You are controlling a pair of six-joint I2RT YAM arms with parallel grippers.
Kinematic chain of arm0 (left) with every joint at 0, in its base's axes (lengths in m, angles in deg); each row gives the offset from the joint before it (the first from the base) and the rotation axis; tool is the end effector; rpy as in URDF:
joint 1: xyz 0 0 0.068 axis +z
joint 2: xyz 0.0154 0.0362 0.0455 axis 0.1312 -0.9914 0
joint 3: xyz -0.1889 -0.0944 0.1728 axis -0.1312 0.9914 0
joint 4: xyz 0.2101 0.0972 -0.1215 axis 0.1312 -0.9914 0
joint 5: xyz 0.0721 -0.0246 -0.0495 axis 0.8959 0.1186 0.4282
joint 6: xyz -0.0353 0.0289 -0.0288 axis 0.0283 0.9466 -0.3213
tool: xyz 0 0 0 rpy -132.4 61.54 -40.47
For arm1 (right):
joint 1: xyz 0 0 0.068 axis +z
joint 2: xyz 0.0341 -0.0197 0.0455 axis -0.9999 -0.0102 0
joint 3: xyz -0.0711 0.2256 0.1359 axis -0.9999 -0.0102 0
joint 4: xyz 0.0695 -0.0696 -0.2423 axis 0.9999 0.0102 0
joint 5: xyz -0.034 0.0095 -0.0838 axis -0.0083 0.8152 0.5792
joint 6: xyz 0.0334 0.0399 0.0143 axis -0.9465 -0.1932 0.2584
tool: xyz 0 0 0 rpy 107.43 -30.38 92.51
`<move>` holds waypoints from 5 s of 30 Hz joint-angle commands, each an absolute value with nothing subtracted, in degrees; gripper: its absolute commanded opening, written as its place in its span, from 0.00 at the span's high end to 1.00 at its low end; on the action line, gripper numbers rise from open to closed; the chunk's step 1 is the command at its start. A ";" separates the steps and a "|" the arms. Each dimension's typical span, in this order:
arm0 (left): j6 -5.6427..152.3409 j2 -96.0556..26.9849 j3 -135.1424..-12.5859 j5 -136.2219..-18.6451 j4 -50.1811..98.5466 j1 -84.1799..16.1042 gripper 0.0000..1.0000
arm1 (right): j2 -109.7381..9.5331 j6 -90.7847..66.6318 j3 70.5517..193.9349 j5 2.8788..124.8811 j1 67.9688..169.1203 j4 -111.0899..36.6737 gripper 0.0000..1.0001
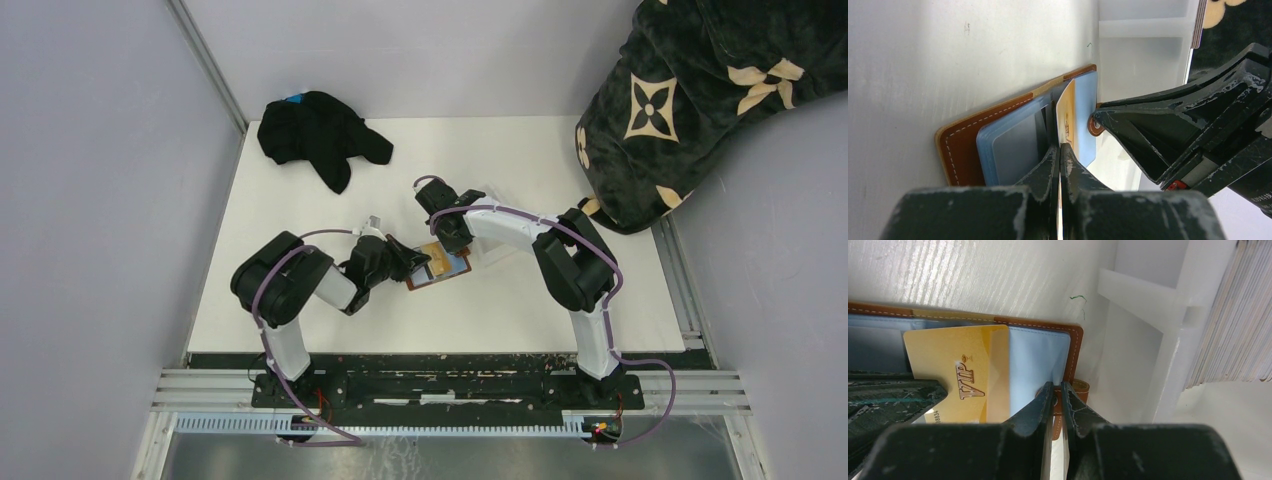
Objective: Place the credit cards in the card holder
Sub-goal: Insert the credit card into the card holder.
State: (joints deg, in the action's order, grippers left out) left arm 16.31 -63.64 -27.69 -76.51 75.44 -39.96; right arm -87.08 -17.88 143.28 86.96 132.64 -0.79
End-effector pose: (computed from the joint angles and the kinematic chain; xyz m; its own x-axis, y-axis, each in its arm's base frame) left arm 0.2446 -0.1608 0.0945 -0.7168 -0.6388 -0.2794 -0.1048 0.4948 -0.8627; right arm 0.3158 0.2839 0.1693 -0.7897 -0.4534 -0.4133 -0.4266 0.8900 -0.1611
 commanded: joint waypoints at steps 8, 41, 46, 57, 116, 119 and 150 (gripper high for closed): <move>17.29 -64.09 -28.20 -76.46 70.29 -42.42 0.97 | -87.49 -18.45 144.32 86.90 132.46 -1.14 0.85; 27.36 -63.77 -37.07 -76.76 51.37 -43.16 0.63 | -83.97 -17.77 147.90 88.76 132.50 0.58 0.72; 30.79 -62.31 -38.05 -76.43 45.90 -42.60 0.60 | -83.19 -17.81 147.98 89.46 132.46 0.76 0.65; 35.64 -57.36 -38.60 -74.43 38.65 -41.54 0.52 | -81.70 -18.68 145.44 89.93 132.08 -0.48 0.65; 39.05 -60.79 -40.74 -80.72 42.19 -43.46 0.66 | -79.21 -21.93 140.38 88.28 134.59 -2.41 0.71; 39.27 -60.41 -40.63 -79.39 41.54 -43.31 0.65 | -78.18 -21.41 140.20 89.83 134.51 -1.90 0.70; 41.25 -62.37 -41.22 -82.56 41.37 -40.61 0.65 | -84.25 -26.15 136.85 88.22 133.19 -1.82 0.84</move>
